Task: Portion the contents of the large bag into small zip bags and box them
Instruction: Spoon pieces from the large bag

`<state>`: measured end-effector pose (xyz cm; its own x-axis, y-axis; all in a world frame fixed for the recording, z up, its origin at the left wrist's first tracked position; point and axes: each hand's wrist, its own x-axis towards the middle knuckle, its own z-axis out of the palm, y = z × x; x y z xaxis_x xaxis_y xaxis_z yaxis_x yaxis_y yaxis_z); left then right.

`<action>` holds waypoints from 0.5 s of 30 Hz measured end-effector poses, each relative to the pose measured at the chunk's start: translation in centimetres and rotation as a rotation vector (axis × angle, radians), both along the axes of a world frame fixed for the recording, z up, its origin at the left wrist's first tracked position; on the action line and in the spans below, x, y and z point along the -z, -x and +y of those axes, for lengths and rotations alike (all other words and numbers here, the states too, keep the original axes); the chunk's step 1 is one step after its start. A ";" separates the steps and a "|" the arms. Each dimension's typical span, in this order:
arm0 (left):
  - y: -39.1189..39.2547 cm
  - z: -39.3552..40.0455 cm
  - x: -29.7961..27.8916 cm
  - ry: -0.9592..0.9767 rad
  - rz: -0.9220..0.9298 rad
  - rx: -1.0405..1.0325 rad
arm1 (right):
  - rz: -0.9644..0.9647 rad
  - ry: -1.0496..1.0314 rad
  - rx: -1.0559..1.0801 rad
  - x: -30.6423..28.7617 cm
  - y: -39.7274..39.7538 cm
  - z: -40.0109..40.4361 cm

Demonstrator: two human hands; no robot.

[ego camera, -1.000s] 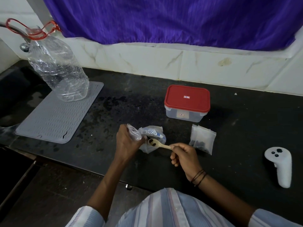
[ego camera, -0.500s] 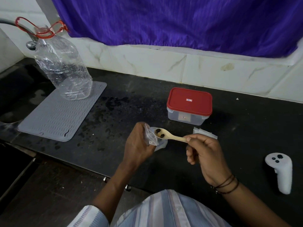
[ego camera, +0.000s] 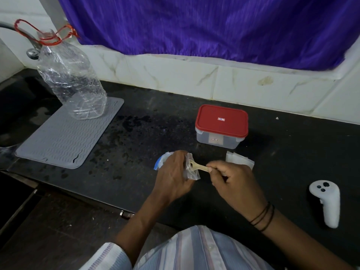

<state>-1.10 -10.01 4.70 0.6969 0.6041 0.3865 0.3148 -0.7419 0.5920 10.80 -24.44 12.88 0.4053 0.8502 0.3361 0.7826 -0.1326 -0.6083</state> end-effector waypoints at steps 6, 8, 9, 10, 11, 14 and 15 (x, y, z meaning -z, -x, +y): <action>0.6 -0.1 -0.3 0.144 -0.123 -0.024 | -0.553 0.059 -0.191 1.0 0.5 1.0; 0.8 -0.2 -0.8 0.170 -0.164 -0.034 | -0.606 0.005 -0.199 1.2 0.7 0.8; 0.9 -0.1 -0.7 0.199 -0.176 -0.043 | -0.622 -0.031 -0.197 1.2 0.7 0.6; 1.0 0.0 -0.7 0.238 -0.182 -0.057 | -0.634 -0.077 -0.190 1.2 0.8 0.5; 1.1 0.0 -0.5 0.273 -0.187 -0.072 | -0.643 -0.122 -0.175 1.2 0.7 0.3; 1.4 0.4 -0.1 0.348 -0.183 -0.121 | -0.637 -0.246 -0.082 1.2 0.3 -0.1; 1.5 0.5 0.0 0.360 -0.185 -0.145 | -0.584 -0.269 -0.045 1.4 0.1 0.0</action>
